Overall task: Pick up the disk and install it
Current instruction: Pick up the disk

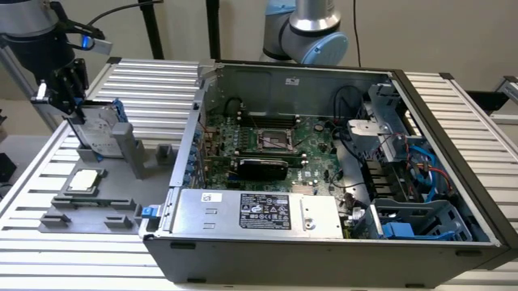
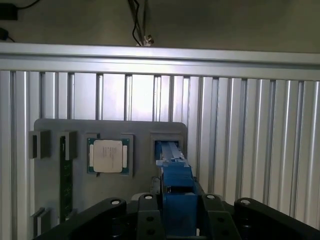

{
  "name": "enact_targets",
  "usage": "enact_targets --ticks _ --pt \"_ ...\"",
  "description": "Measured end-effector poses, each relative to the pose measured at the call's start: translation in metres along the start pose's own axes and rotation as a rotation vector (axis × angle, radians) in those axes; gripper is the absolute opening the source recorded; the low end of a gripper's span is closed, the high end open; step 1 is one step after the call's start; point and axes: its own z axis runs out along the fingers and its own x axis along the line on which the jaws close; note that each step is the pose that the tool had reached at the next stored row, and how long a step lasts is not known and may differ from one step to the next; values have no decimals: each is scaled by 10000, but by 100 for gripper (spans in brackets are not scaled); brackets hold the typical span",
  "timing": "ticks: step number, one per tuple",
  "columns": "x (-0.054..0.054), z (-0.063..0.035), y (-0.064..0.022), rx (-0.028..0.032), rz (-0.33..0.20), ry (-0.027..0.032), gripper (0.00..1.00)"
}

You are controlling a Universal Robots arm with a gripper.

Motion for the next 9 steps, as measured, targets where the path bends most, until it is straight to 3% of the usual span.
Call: enact_targets --ticks 9 --pt "22 0 0 1 83 -1 0"
